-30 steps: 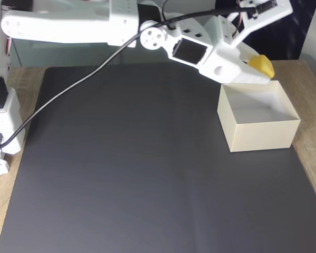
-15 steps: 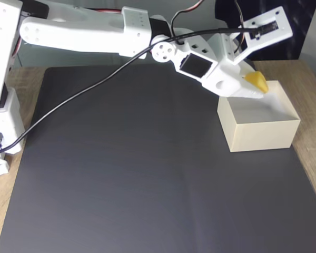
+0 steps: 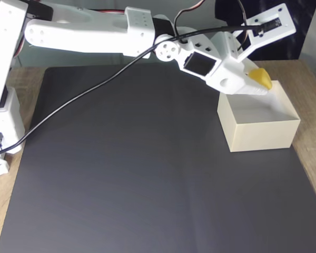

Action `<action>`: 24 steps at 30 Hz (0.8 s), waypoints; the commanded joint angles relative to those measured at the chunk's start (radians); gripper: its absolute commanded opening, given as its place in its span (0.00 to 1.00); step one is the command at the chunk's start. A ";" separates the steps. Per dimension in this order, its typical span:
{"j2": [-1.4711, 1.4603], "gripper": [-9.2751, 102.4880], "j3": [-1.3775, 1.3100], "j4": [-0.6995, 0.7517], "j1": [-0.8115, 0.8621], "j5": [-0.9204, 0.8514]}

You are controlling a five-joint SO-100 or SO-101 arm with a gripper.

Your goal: Grasp a cube block and put it in the white box.

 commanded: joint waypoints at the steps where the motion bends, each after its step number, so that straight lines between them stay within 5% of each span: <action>1: 0.014 0.28 -0.064 -0.008 -0.003 -0.005; 12: 0.038 0.28 -0.057 0.014 0.009 -0.002; 19: 0.163 0.09 0.015 0.133 -0.020 -0.005; 24: 0.365 0.08 0.230 0.137 -0.057 -0.006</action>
